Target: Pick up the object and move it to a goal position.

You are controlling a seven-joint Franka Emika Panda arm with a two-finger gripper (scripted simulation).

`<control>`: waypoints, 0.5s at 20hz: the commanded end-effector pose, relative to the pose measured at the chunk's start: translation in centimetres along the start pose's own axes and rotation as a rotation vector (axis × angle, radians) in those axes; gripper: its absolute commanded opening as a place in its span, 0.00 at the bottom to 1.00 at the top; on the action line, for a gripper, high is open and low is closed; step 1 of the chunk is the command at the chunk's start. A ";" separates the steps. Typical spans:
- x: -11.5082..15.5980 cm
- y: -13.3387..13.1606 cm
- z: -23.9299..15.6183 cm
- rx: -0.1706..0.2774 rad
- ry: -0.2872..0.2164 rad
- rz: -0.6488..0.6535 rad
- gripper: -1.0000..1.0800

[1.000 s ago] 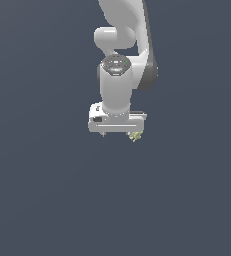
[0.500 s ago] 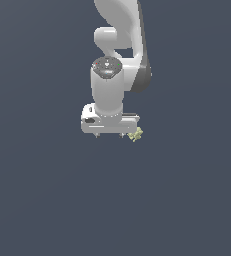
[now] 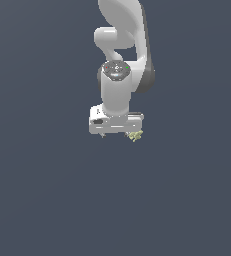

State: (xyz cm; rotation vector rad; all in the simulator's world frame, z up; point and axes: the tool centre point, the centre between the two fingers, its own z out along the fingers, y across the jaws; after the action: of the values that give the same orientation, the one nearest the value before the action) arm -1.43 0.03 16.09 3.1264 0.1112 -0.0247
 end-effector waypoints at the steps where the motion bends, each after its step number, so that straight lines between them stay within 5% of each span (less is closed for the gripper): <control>1: -0.7 -1.3 0.8 0.000 0.001 -0.045 0.96; 10: -5.2 -7.6 4.6 0.003 0.011 -0.284 0.96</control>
State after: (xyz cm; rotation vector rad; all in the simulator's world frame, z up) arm -6.29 6.16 12.07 3.0947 0.4886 -0.0138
